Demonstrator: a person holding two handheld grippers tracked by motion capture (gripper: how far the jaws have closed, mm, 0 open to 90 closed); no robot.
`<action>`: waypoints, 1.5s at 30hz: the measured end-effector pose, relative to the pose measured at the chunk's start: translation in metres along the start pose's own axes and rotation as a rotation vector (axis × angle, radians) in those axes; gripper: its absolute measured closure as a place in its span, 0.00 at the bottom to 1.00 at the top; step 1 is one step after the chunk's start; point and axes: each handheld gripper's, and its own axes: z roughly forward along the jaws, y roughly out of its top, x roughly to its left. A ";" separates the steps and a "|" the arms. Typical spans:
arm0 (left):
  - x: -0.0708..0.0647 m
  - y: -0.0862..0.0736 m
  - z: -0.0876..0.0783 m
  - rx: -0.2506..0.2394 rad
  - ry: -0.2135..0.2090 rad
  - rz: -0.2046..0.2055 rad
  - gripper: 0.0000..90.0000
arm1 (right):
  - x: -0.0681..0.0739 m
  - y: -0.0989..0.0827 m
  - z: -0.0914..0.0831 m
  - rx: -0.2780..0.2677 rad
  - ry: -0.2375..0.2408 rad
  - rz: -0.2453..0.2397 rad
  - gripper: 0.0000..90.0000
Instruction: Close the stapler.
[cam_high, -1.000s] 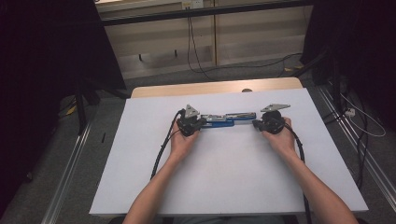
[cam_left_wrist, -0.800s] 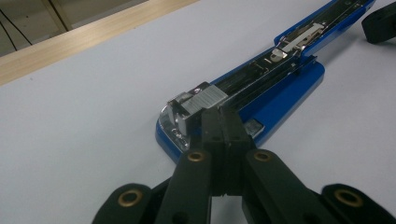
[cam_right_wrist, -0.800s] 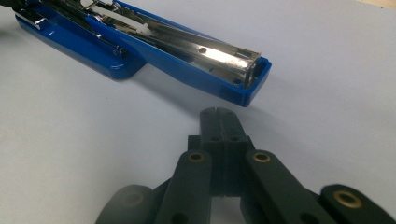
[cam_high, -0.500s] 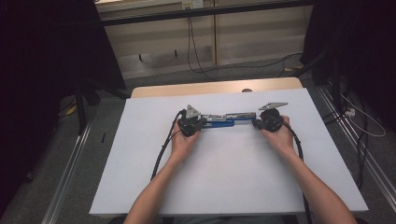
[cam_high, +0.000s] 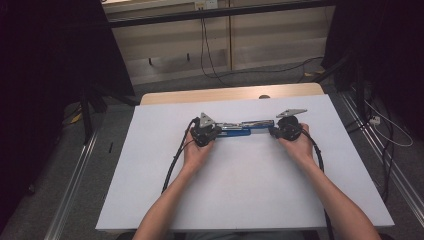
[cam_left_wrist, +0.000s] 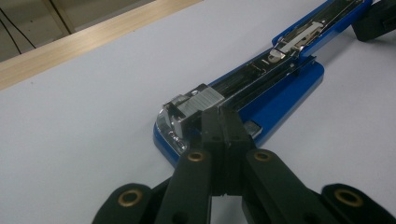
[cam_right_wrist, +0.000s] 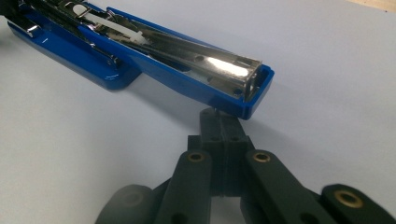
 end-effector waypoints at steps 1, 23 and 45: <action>0.000 0.000 0.000 -0.001 0.000 0.000 1.00 | 0.000 0.000 0.000 -0.002 0.003 0.000 1.00; -0.001 0.000 0.000 -0.001 0.007 0.013 1.00 | 0.001 0.001 0.003 -0.007 0.003 -0.001 1.00; -0.002 0.000 0.000 0.000 0.010 0.041 1.00 | 0.005 0.005 0.003 -0.041 0.006 -0.003 1.00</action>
